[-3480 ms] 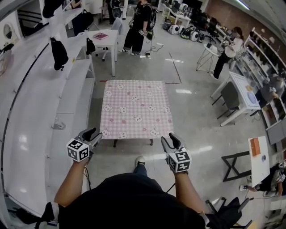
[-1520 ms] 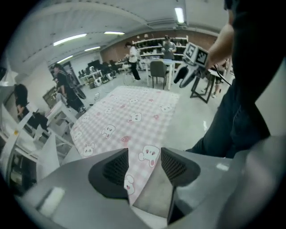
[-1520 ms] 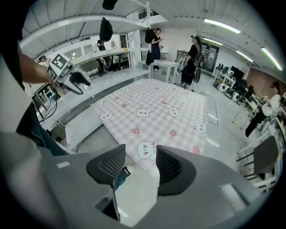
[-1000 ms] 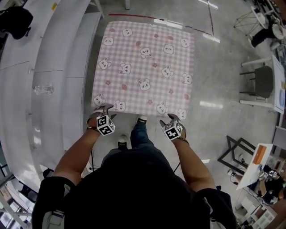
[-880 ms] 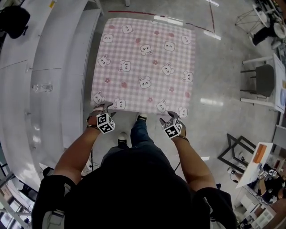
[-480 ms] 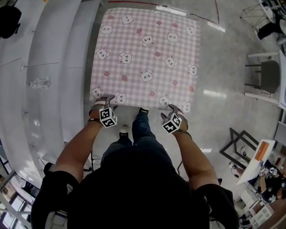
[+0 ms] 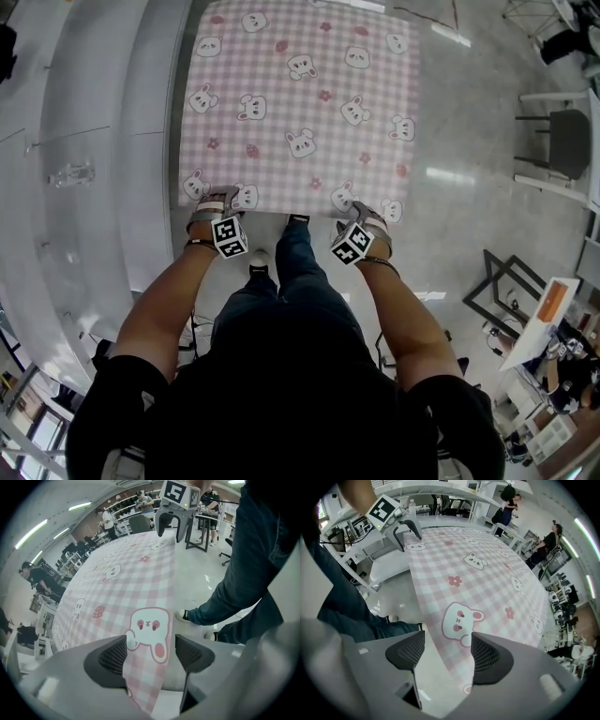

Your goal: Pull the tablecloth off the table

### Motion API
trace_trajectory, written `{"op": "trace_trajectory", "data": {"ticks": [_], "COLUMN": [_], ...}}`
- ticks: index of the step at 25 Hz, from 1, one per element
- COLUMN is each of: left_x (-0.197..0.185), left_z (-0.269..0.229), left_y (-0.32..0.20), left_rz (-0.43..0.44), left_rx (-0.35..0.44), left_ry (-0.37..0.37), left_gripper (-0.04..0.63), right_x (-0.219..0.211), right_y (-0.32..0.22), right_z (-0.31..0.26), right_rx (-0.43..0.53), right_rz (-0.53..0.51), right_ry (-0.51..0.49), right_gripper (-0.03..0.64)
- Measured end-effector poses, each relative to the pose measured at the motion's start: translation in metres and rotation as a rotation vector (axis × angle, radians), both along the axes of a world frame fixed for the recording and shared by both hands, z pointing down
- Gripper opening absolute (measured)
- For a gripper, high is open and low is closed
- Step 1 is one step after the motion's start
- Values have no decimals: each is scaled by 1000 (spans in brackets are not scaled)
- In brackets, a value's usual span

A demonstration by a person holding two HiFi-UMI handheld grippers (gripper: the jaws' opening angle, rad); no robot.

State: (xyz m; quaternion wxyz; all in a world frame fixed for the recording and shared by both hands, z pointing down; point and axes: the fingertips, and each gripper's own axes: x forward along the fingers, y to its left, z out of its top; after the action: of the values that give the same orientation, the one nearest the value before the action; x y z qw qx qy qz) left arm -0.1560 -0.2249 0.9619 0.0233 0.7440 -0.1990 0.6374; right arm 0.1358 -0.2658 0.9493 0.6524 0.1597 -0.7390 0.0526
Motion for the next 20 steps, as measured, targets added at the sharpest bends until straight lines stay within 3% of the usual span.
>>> {"op": "trace_trajectory", "data": {"ticks": [10,20], "left_x": [-7,-9], "left_z": [12,7], "left_y": [-4,-10], "left_rz": [-12,-43], "left_rx": [0,13], "left_ry": [-40,-14], "left_gripper": [314,309], "right_x": [15,19], "right_y": [-7,-12], "right_z": [29,27], "right_rx": [87,125], "right_rz": [-93,-125], "right_ry": [181,199], "right_gripper": [355,239]}}
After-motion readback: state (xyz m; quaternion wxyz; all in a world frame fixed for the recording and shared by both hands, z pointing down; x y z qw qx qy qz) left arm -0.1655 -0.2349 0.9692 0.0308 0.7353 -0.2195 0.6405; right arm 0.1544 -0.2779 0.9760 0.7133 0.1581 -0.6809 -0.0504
